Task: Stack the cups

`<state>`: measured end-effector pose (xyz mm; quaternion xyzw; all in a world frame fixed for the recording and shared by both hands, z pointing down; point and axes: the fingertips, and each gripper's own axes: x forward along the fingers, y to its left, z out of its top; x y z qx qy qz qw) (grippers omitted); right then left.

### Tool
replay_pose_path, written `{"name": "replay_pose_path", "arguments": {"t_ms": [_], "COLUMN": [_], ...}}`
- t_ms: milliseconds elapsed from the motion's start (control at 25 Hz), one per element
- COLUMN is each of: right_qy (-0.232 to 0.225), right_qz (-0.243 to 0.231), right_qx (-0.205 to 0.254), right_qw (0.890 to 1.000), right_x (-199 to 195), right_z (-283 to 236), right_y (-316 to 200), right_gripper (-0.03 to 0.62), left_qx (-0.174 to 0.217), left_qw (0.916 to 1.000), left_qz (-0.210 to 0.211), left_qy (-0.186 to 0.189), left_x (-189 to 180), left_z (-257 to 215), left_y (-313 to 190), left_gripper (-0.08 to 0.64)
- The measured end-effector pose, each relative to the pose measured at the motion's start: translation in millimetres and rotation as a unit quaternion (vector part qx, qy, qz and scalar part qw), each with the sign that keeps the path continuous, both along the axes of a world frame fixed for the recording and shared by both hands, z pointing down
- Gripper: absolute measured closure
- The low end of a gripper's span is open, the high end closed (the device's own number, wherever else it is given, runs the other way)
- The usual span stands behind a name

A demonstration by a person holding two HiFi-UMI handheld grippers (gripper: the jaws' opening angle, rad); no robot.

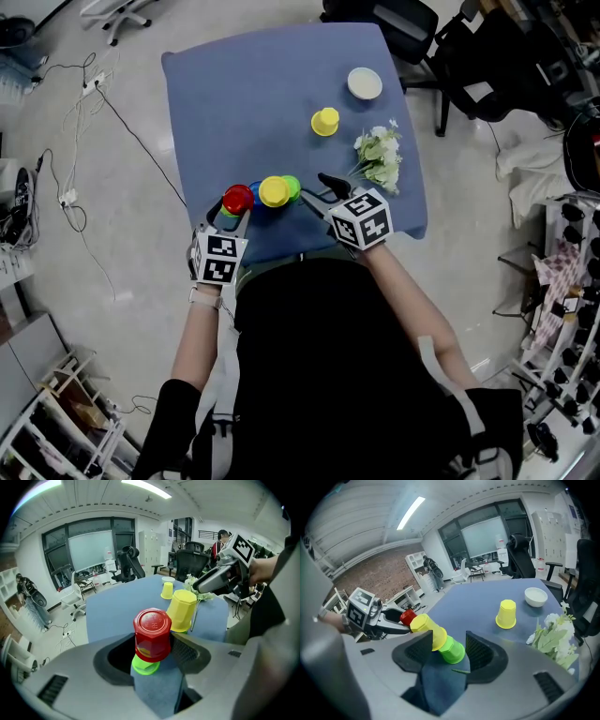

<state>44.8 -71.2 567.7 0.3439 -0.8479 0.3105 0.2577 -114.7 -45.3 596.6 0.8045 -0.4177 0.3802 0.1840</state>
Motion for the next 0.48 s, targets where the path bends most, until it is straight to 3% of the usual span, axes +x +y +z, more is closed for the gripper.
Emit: {"name": "replay_pose_path", "arguments": {"t_ms": [240,480], "right_qy": [0.005,0.046], "right_qz": [0.003,0.003], "right_qx": [0.003,0.034], "right_qw": [1.000,0.998], "right_x": [3.6,14.2], "right_z": [2.7,11.3], "right_y": [-4.0,-19.8], "right_gripper": [0.362,0.354], "left_qx": [0.003,0.008], "left_qw": [1.0000,0.9993], "left_qz": [-0.007,-0.036], "left_qy": [0.002,0.004], "left_x": [-0.6,-11.5], "left_z": [-3.3,-10.2], "left_y": [-0.7,5.4], "left_gripper": [0.304,0.301]}}
